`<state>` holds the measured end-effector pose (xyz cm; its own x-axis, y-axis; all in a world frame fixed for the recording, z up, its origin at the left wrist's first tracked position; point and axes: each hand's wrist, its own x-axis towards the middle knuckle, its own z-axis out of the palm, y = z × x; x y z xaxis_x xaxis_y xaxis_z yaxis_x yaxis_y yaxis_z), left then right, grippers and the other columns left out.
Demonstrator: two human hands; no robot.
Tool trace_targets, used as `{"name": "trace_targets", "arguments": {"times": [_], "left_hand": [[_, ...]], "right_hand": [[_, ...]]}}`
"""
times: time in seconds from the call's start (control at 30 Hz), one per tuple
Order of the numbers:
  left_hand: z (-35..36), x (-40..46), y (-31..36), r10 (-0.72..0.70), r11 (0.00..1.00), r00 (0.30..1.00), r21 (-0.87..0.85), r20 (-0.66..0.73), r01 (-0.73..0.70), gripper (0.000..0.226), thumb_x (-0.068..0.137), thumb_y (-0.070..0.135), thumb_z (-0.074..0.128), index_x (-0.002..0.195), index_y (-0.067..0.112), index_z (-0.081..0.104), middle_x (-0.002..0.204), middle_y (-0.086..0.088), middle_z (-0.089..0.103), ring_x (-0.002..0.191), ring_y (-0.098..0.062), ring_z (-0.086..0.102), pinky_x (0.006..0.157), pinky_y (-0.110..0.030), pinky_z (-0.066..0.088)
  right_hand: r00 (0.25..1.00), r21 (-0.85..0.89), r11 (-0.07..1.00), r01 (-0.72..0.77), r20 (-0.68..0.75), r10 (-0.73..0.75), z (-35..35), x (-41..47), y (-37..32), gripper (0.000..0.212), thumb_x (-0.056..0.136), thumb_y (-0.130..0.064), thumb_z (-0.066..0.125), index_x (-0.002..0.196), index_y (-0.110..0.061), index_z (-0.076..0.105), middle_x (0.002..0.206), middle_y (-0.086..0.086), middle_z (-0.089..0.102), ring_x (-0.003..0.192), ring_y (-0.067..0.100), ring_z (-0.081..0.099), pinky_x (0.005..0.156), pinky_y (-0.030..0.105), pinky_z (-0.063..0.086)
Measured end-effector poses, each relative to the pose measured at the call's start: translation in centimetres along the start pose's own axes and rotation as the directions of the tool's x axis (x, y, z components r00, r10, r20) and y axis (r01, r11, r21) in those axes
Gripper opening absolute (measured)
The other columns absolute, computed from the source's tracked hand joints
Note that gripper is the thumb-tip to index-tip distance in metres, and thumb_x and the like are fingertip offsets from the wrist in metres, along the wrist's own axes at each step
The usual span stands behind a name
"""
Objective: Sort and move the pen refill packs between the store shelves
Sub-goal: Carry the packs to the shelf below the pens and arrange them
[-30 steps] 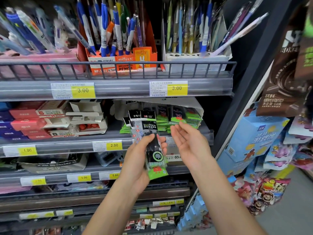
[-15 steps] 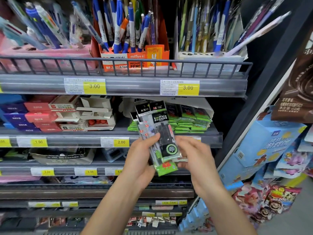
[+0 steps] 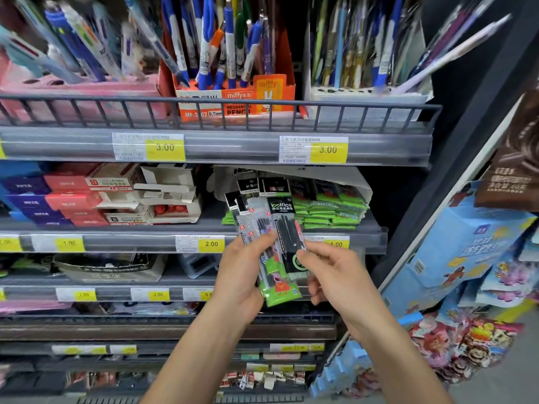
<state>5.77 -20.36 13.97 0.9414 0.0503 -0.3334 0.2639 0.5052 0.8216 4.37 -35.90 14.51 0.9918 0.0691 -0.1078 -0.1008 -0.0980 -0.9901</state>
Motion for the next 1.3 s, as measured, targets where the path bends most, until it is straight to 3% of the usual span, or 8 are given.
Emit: {"name": "trace_targets", "arguments": {"times": [0.23, 0.37, 0.53, 0.67, 0.8, 1.07, 1.23, 1.3], "left_hand": [[0.3, 0.0, 0.8, -0.017, 1.0, 1.0, -0.016, -0.014, 0.017, 0.028, 0.098, 0.025, 0.071, 0.122, 0.011, 0.069, 0.11, -0.018, 0.079, 0.099, -0.039, 0.077, 0.087, -0.062, 0.061], [0.4, 0.2, 1.3, 0.012, 1.0, 1.0, -0.018, -0.004, -0.012, 0.031, 0.101, 0.025, 0.066, 0.124, 0.005, 0.068, 0.102, -0.022, 0.079, 0.082, -0.032, 0.077, 0.082, -0.054, 0.063], [0.3, 0.6, 1.4, -0.024, 0.998, 1.0, -0.054, -0.016, 0.023, 0.03, 0.102, 0.025, 0.065, 0.12, 0.001, 0.069, 0.098, -0.022, 0.08, 0.079, -0.027, 0.08, 0.063, -0.037, 0.065], [-0.4, 0.9, 1.4, -0.037, 0.999, 0.999, -0.02, -0.009, 0.036, 0.034, 0.102, 0.03, 0.064, 0.122, 0.005, 0.072, 0.102, -0.02, 0.08, 0.08, -0.027, 0.08, 0.075, -0.047, 0.065], [-0.6, 0.9, 1.8, -0.054, 0.993, 0.998, -0.104, -0.037, 0.05, 0.032, 0.1, 0.027, 0.066, 0.12, 0.001, 0.072, 0.1, -0.023, 0.079, 0.078, -0.028, 0.079, 0.061, -0.037, 0.063], [-1.0, 1.0, 2.0, -0.065, 0.989, 0.997, -0.136, -0.045, 0.059, 0.033, 0.099, 0.027, 0.069, 0.116, -0.001, 0.072, 0.1, -0.024, 0.079, 0.081, -0.027, 0.08, 0.062, -0.033, 0.063], [-1.7, 0.8, 2.2, -0.068, 0.978, 0.998, -0.198, 0.0, 0.067, 0.035, 0.1, 0.03, 0.065, 0.09, 0.001, 0.082, 0.099, -0.023, 0.079, 0.085, -0.028, 0.08, 0.071, -0.035, 0.065], [-1.8, 0.6, 2.4, -0.079, 0.962, 0.997, -0.26, 0.018, 0.081, 0.037, 0.101, 0.029, 0.059, 0.105, -0.005, 0.075, 0.104, -0.028, 0.077, 0.089, -0.03, 0.08, 0.071, -0.035, 0.066]], "right_hand": [[0.992, 0.374, 0.919, -0.121, 0.002, 0.13, -0.3, 1.3, -0.7, 0.017, 0.092, -0.022, 0.075, 0.075, -0.018, 0.076, 0.058, 0.0, 0.049, 0.049, 0.014, 0.048, 0.044, 0.024, 0.043], [0.985, 0.432, 0.89, -0.147, -0.016, 0.17, 0.2, 3.3, -1.8, 0.014, 0.096, -0.025, 0.07, 0.095, -0.011, 0.065, 0.059, -0.001, 0.051, 0.047, 0.013, 0.047, 0.04, 0.024, 0.041], [0.958, 0.57, 0.805, -0.164, -0.102, 0.268, 1.2, 5.3, -2.9, 0.02, 0.096, -0.028, 0.071, 0.101, -0.012, 0.062, 0.057, 0.001, 0.057, 0.046, 0.013, 0.053, 0.041, 0.024, 0.046], [0.961, 0.721, 0.686, -0.103, -0.107, 0.256, 2.2, 4.9, -2.1, 0.027, 0.088, -0.024, 0.08, 0.103, -0.005, 0.067, 0.066, 0.007, 0.069, 0.061, 0.019, 0.071, 0.057, 0.026, 0.059], [0.967, 0.791, 0.604, -0.097, -0.07, 0.247, 2.9, 5.1, -1.9, 0.018, 0.085, -0.01, 0.08, 0.096, -0.001, 0.07, 0.076, 0.01, 0.071, 0.07, 0.018, 0.074, 0.064, 0.023, 0.059], [0.927, 0.791, 0.612, -0.02, -0.215, 0.308, 4.2, 6.8, -3.2, 0.024, 0.086, -0.015, 0.082, 0.096, 0.001, 0.068, 0.077, 0.011, 0.07, 0.065, 0.018, 0.076, 0.059, 0.024, 0.06], [0.946, 0.816, 0.578, -0.003, -0.185, 0.265, 4.6, 6.0, -2.0, 0.018, 0.087, -0.008, 0.079, 0.095, 0.001, 0.066, 0.082, 0.015, 0.075, 0.077, 0.023, 0.078, 0.064, 0.025, 0.061], [0.942, 0.821, 0.57, 0.014, -0.203, 0.269, 4.5, 6.3, -2.3, 0.016, 0.089, -0.001, 0.075, 0.101, 0.005, 0.066, 0.089, 0.018, 0.073, 0.076, 0.023, 0.078, 0.065, 0.024, 0.061]]}}
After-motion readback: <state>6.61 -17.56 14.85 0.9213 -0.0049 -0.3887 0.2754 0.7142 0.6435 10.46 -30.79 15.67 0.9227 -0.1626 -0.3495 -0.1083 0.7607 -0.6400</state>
